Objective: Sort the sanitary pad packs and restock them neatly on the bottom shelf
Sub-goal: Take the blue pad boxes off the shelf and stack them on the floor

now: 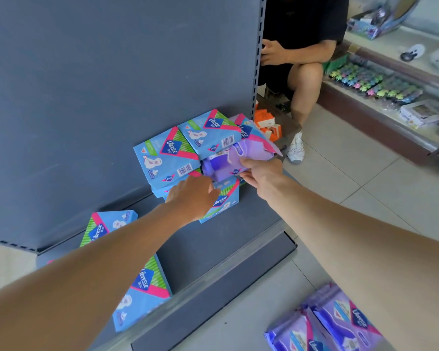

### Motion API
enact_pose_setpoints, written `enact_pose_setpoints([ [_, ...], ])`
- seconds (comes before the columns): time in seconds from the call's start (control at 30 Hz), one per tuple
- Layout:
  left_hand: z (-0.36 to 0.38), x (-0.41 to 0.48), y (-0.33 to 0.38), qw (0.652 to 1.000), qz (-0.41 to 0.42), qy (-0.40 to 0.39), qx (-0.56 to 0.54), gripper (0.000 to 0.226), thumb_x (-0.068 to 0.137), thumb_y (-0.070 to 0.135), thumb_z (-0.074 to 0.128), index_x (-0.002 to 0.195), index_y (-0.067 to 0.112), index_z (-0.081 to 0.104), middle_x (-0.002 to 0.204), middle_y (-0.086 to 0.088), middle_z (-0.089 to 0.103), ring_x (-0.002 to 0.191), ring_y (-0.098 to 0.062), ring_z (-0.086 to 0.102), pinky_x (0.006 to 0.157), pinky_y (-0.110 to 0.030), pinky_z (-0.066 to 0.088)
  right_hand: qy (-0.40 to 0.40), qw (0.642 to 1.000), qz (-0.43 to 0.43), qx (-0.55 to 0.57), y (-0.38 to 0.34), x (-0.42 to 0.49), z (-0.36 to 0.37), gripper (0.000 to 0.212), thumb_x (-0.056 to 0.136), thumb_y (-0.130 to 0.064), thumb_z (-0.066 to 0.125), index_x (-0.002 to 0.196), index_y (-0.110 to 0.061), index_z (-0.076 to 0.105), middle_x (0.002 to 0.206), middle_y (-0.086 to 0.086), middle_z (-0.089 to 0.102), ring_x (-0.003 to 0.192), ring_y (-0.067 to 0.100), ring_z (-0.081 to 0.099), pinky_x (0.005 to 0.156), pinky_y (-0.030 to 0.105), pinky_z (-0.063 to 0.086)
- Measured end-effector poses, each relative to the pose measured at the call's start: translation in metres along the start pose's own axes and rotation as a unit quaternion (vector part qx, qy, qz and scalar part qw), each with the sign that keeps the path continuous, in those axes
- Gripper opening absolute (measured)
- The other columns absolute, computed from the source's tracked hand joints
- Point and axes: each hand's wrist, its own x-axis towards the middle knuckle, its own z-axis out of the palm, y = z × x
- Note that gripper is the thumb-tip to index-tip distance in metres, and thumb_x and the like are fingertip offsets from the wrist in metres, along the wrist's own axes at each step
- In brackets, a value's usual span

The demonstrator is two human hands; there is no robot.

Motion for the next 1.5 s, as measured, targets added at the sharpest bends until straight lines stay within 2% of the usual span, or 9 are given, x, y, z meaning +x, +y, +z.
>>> enact_pose_setpoints([
  [0.23,0.005,-0.006,-0.001,0.999,-0.001,-0.007,-0.045,0.035,0.097,0.045,0.039,0.104,0.019,0.062,0.111,-0.01,0.066,0.098,-0.033,0.063,0.085,-0.042,0.051,-0.06,0.994,-0.017,0.086,-0.013,-0.002,-0.011,0.023,0.08,0.002,0.069,0.097,-0.005,0.056,0.096,0.013,0.066,0.075,0.021,0.064,0.07,0.032,0.056],
  [0.4,0.009,-0.011,0.004,0.994,-0.01,0.017,-0.106,0.034,0.096,0.044,0.037,0.086,0.02,0.059,0.098,-0.011,0.069,0.089,-0.032,0.064,0.081,-0.045,0.053,-0.002,0.994,-0.027,0.103,-0.025,-0.005,-0.068,0.013,0.079,-0.001,0.062,0.077,-0.013,0.056,0.078,0.008,0.061,0.063,0.019,0.058,0.06,0.027,0.051],
  [0.6,0.018,-0.025,0.04,0.97,-0.036,0.088,-0.224,0.031,0.096,0.037,0.038,0.098,0.014,0.059,0.096,-0.011,0.066,0.087,-0.034,0.061,0.064,-0.036,0.05,0.048,0.992,-0.02,0.117,-0.012,-0.026,-0.171,0.011,0.082,-0.006,0.056,0.074,-0.014,0.056,0.06,0.001,0.061,0.038,0.01,0.056,0.041,0.012,0.042],
  [0.7,0.026,-0.035,0.076,0.963,-0.056,0.091,-0.246,0.033,0.096,0.039,0.04,0.106,0.013,0.058,0.1,-0.009,0.064,0.081,-0.029,0.055,0.061,-0.031,0.039,0.031,0.992,-0.022,0.117,0.006,-0.045,-0.218,0.013,0.083,-0.006,0.054,0.076,-0.016,0.059,0.068,0.002,0.067,0.054,0.017,0.062,0.064,0.024,0.047],
  [0.8,0.047,-0.045,0.113,0.934,-0.067,0.023,-0.35,0.042,0.089,0.05,0.053,0.107,0.013,0.06,0.098,-0.006,0.065,0.093,-0.027,0.06,0.076,-0.033,0.047,-0.007,0.993,0.006,0.115,0.025,-0.066,-0.258,0.013,0.083,-0.007,0.053,0.088,-0.013,0.064,0.083,0.006,0.072,0.072,0.026,0.067,0.087,0.042,0.049],
  [0.9,0.082,-0.059,0.149,0.876,-0.053,-0.101,-0.469,0.035,0.082,0.043,0.066,0.102,0.015,0.06,0.109,-0.009,0.069,0.096,-0.025,0.067,0.089,-0.042,0.054,-0.037,0.991,0.034,0.125,0.044,-0.083,-0.293,0.018,0.084,-0.005,0.05,0.096,-0.011,0.063,0.083,0.008,0.073,0.067,0.026,0.07,0.076,0.041,0.055],
  [1.07,0.14,-0.09,0.198,0.863,-0.082,-0.129,-0.482,0.027,0.083,0.019,0.072,0.102,0.006,0.056,0.105,-0.006,0.068,0.097,-0.027,0.068,0.089,-0.047,0.055,0.012,0.996,0.016,0.085,0.082,-0.099,-0.359,0.02,0.088,-0.006,0.052,0.107,-0.007,0.059,0.092,0.013,0.067,0.073,0.027,0.064,0.077,0.037,0.05],
  [1.17,0.18,-0.108,0.225,0.846,-0.098,-0.181,-0.491,0.025,0.079,0.016,0.076,0.097,0.003,0.063,0.106,-0.012,0.071,0.094,-0.03,0.069,0.09,-0.049,0.054,0.074,0.995,0.015,0.059,0.112,-0.111,-0.401,0.011,0.09,-0.001,0.052,0.097,-0.006,0.058,0.082,0.011,0.066,0.057,0.018,0.065,0.058,0.027,0.052],
  [1.5,0.34,-0.167,0.306,0.914,0.01,-0.237,-0.329,0.034,0.078,0.02,0.078,0.104,0.011,0.059,0.1,-0.01,0.069,0.092,-0.026,0.066,0.088,-0.036,0.053,0.229,0.966,0.105,0.051,0.277,-0.149,-0.516,0.02,0.09,-0.011,0.062,0.104,-0.003,0.05,0.082,0.004,0.066,0.057,0.01,0.066,0.039,0.012,0.044],
])
